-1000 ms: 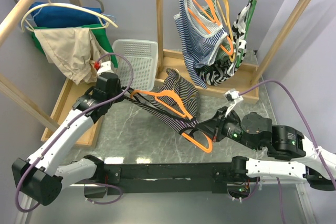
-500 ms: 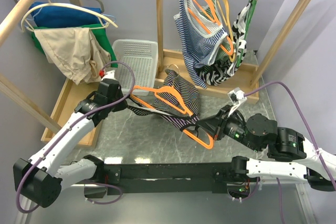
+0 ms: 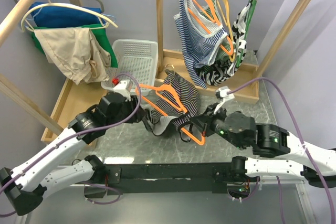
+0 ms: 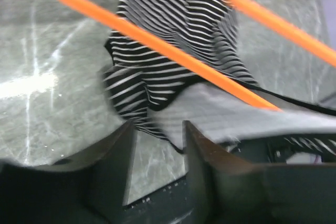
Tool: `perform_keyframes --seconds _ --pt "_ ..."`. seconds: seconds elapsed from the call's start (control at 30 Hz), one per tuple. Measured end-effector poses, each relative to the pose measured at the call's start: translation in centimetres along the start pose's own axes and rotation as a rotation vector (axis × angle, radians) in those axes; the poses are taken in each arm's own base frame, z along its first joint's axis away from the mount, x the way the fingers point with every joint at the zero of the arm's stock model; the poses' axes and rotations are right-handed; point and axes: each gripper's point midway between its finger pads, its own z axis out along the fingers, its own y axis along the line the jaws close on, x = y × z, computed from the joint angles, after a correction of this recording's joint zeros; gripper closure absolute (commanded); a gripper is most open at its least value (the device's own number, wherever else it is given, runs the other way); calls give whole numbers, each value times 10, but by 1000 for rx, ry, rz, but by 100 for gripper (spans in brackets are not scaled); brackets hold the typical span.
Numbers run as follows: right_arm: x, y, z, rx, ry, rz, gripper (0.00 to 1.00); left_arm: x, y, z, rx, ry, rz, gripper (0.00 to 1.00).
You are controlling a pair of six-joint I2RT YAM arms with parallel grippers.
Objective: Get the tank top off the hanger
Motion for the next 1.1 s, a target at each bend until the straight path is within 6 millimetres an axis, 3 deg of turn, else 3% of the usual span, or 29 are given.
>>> perform_keyframes --seconds 0.03,0.2,0.27,0.57,0.67,0.77,0.93,1.1 --pt "3 0 2 9 9 -3 100 1 -4 -3 15 -3 7 28" --pt "15 -6 5 26 31 5 100 -5 -23 -15 61 -13 37 15" --pt "18 -8 5 26 38 7 100 -16 -31 -19 78 -38 43 5" --pt "31 3 15 -4 89 -9 100 -86 -93 -22 211 -199 99 4" --pt "33 8 18 -20 95 -9 100 -97 -103 -12 226 -226 128 4" --pt "35 10 19 -31 97 -6 100 -95 -104 -3 218 -220 152 2" --pt "32 14 18 -52 91 3 100 -95 -103 0 221 -233 168 16" --pt "29 16 15 -71 83 6 100 -91 -99 7 210 -235 180 38"
